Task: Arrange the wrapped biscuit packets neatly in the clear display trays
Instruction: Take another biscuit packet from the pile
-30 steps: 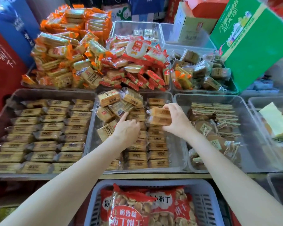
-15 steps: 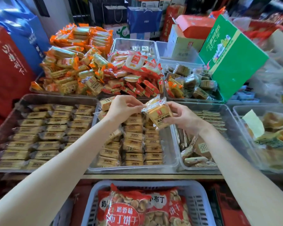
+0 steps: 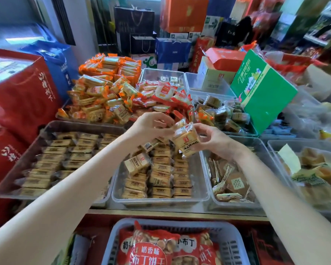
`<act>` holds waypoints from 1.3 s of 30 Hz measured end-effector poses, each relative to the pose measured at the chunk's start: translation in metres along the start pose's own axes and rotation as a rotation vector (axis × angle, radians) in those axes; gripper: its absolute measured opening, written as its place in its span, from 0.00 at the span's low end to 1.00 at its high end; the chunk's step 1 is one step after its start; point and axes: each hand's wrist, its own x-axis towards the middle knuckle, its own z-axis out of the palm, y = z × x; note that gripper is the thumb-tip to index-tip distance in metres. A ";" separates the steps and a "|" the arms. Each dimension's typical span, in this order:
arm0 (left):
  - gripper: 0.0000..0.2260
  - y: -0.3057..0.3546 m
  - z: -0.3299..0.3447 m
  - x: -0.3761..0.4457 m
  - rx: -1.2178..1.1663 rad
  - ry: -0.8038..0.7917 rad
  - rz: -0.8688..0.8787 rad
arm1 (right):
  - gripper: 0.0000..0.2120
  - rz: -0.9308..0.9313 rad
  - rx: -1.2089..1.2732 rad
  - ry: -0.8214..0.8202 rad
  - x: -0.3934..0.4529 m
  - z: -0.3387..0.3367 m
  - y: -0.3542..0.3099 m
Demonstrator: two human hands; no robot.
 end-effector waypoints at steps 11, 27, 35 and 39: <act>0.02 0.015 -0.008 -0.010 0.045 0.080 0.068 | 0.34 -0.012 0.048 -0.037 -0.014 0.000 -0.015; 0.29 0.008 -0.009 -0.028 -0.407 -0.217 -0.094 | 0.25 -0.098 -0.159 0.174 -0.012 0.011 -0.038; 0.21 -0.002 -0.007 -0.027 -0.245 -0.154 -0.115 | 0.26 -0.245 -0.023 0.210 -0.016 0.012 -0.045; 0.18 -0.006 -0.013 -0.028 -0.434 -0.159 -0.146 | 0.14 -0.249 -0.145 0.271 -0.019 0.013 -0.039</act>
